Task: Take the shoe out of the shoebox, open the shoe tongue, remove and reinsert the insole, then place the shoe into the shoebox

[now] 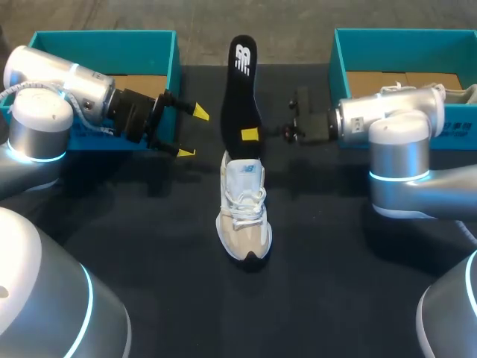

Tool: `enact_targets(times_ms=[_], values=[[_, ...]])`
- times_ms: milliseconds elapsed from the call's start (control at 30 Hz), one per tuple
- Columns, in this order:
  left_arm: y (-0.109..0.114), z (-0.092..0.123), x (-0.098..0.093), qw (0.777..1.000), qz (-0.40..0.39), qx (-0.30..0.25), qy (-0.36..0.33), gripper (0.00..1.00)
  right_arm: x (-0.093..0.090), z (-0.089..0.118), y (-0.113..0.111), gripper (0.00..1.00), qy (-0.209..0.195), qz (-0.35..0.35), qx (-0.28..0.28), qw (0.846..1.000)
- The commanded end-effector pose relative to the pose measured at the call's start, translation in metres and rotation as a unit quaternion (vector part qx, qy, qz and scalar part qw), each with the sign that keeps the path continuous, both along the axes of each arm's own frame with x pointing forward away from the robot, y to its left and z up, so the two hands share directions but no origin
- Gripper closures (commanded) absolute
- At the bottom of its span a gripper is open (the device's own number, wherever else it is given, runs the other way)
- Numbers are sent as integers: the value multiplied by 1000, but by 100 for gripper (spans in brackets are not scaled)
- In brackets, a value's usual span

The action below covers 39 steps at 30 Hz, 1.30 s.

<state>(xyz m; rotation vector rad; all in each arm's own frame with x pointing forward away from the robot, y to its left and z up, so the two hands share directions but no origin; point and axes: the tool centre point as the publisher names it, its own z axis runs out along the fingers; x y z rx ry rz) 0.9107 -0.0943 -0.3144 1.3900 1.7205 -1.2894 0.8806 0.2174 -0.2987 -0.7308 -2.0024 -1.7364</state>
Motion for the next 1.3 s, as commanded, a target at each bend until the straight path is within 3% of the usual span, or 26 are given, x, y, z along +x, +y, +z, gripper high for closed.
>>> enact_targets(times_ms=[33, 1300], values=[[0, -1, 1, 1000, -1, -1, -1, 0, 3, -4, 7, 100, 3, 2, 5, 1000], [0, -1, 1, 1000, -1, -1, -1, 0, -12, -36, 9, 100, 30, -2, 32, 999]])
